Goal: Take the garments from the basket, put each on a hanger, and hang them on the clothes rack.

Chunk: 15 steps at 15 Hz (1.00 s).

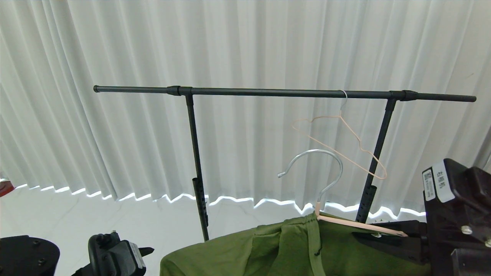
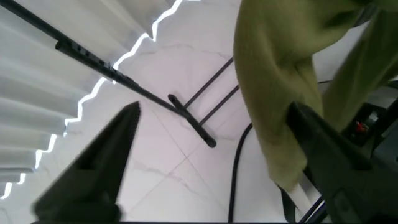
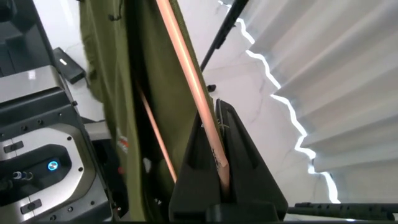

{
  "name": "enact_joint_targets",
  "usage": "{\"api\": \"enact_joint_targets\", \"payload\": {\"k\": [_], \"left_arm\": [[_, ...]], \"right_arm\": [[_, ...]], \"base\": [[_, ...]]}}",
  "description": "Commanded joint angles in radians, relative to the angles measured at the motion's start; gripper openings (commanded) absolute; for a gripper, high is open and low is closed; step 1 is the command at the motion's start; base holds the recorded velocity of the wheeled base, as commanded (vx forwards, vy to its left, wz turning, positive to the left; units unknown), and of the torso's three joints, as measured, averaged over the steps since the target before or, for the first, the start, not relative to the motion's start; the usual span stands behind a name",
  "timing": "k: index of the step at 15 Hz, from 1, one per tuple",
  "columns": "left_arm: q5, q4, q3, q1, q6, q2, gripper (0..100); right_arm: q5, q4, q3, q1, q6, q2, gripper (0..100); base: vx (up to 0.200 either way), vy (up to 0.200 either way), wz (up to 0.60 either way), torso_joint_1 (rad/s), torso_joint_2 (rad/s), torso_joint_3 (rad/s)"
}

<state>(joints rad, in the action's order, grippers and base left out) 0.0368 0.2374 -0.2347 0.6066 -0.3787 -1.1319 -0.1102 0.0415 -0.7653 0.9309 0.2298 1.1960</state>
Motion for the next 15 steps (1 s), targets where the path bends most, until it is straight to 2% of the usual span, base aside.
{"api": "enact_joint_targets", "payload": {"k": [1,5,11,15], "left_arm": [[0.0,0.0,0.0,-0.001,0.0,-0.011,0],[0.0,0.0,0.0,-0.041,0.001,-0.002,0],[-0.009,0.025,0.012,-0.375,-0.012,0.008,0],[-0.009,0.025,0.005,-0.366,-0.012,0.008,0]], "right_arm": [[0.0,-0.002,0.0,0.0,0.0,0.001,0],[0.006,0.001,0.001,-0.006,-0.003,-0.004,0],[0.067,0.095,0.001,-0.136,-0.003,-0.029,0],[0.069,0.09,0.001,-0.153,-0.006,-0.026,0]], "base": [[0.0,0.0,0.0,0.0,0.0,0.0],[0.0,0.0,0.0,0.0,0.0,0.0],[0.0,0.0,0.0,0.0,0.0,0.0],[0.0,0.0,0.0,0.0,0.0,0.0]]}}
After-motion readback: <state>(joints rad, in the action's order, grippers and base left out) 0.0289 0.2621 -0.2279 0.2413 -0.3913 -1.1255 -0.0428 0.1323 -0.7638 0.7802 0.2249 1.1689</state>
